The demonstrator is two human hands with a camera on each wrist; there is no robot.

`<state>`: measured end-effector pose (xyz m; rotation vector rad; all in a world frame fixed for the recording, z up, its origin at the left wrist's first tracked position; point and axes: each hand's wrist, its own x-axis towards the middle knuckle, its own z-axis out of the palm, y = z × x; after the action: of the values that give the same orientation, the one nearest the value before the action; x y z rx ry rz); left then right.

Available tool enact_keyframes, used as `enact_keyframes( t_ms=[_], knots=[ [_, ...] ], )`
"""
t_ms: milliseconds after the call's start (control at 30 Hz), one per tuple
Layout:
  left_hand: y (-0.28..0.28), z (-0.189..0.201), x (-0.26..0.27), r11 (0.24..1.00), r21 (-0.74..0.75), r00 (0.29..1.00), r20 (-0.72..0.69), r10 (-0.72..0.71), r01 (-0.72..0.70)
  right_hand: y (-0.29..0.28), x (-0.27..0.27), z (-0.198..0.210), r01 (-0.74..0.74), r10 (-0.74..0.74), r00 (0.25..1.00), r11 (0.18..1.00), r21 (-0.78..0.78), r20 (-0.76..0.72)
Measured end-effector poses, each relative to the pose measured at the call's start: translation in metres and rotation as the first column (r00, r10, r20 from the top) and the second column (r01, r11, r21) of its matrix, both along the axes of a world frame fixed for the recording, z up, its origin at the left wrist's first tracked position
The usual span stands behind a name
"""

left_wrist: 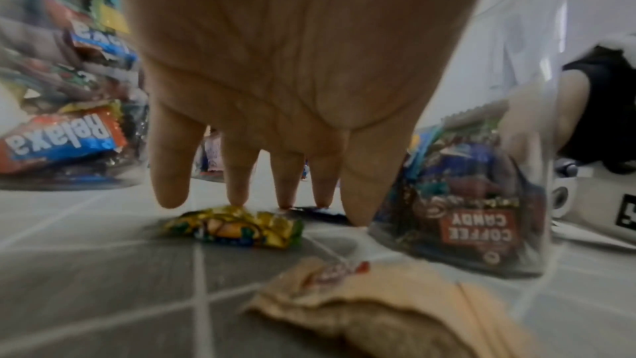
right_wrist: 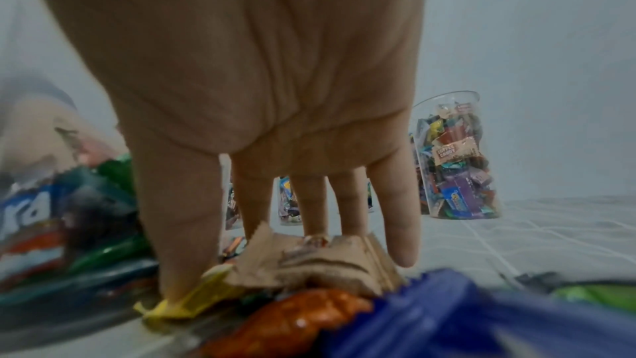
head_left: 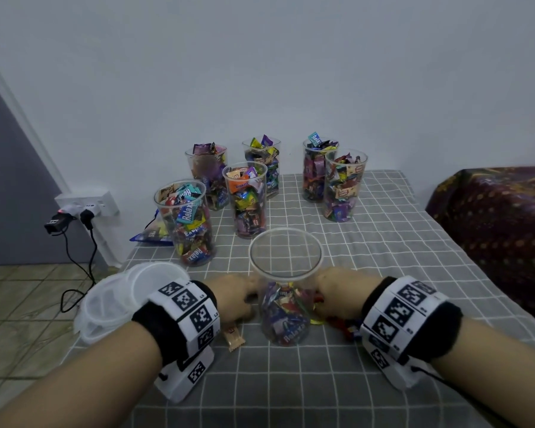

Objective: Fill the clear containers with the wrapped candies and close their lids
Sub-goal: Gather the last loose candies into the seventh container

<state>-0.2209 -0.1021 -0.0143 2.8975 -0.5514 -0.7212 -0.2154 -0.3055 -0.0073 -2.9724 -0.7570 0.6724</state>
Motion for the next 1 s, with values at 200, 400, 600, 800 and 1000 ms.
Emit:
enact_keyframes(
  t_ms=[200,400,600,800,1000],
  knots=[
    [0.002,0.005,-0.009,0.984,0.167,0.996,-0.072,-0.056,0.067,-0.012,0.003,-0.001,-0.011,0.011,1.0,0.998,-0.064,-0.007],
    [0.003,0.003,-0.018,0.985,0.168,0.998,-0.061,-0.027,0.037,-0.035,-0.003,0.006,0.016,-0.026,0.997,0.991,-0.131,-0.073],
    [0.003,-0.002,-0.019,0.984,0.172,0.998,0.026,-0.057,0.052,-0.039,-0.015,-0.004,-0.037,0.034,0.999,0.989,-0.142,-0.026],
    [0.004,-0.004,-0.021,0.991,0.13,0.995,0.1,-0.023,0.01,-0.033,-0.017,-0.005,-0.034,0.036,0.999,0.996,-0.086,0.015],
    [0.004,-0.008,-0.019,0.994,0.112,0.987,0.159,-0.009,-0.009,-0.03,-0.017,-0.007,-0.031,0.036,0.996,0.997,-0.07,0.079]
  ],
)
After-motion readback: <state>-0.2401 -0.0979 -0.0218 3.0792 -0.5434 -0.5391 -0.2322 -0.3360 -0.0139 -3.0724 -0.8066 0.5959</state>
